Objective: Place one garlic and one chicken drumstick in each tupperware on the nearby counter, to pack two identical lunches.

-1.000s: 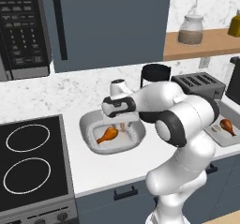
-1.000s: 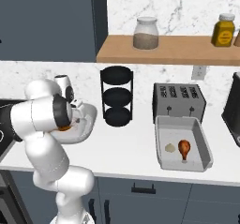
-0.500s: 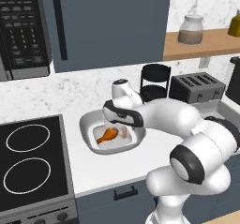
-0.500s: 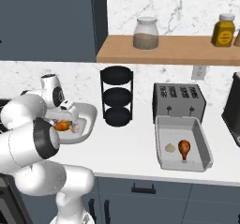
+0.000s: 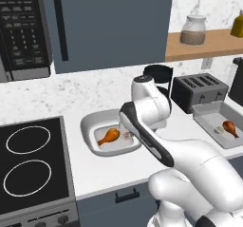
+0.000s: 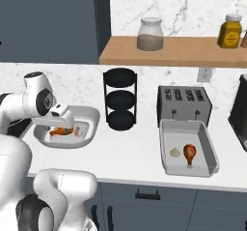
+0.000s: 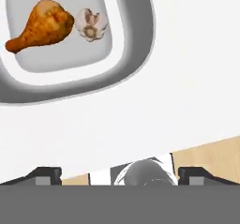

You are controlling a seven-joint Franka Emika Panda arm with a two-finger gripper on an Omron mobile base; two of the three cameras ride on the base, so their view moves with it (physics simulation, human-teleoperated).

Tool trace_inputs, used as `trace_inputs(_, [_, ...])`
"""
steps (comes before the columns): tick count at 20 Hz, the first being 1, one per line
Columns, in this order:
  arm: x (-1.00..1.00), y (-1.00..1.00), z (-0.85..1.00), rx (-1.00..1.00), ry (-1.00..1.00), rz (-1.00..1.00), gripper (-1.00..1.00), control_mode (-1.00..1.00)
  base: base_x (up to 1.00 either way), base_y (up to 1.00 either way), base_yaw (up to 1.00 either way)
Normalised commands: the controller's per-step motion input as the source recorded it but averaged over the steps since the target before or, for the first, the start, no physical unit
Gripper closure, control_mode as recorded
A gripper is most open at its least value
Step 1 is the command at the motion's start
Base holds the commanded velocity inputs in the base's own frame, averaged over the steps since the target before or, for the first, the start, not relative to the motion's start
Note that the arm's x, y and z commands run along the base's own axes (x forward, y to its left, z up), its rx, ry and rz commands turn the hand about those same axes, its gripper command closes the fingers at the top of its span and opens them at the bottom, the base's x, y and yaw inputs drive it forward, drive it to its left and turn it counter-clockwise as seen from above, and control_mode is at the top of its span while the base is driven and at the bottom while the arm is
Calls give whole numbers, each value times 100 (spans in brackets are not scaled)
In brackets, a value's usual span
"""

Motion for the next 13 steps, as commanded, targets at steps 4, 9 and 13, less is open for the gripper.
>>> trace_inputs(4, [-100, -15, 93, -1, 0, 0, -100, -100, 0, 0, 0])
trace_inputs(9, [-86, -37, 12, 4, 0, 0, -100, -100, 0, 0, 0])
trace_inputs(13, [-53, -34, 1, 7, 0, 0, -100, -100, 0, 0, 0])
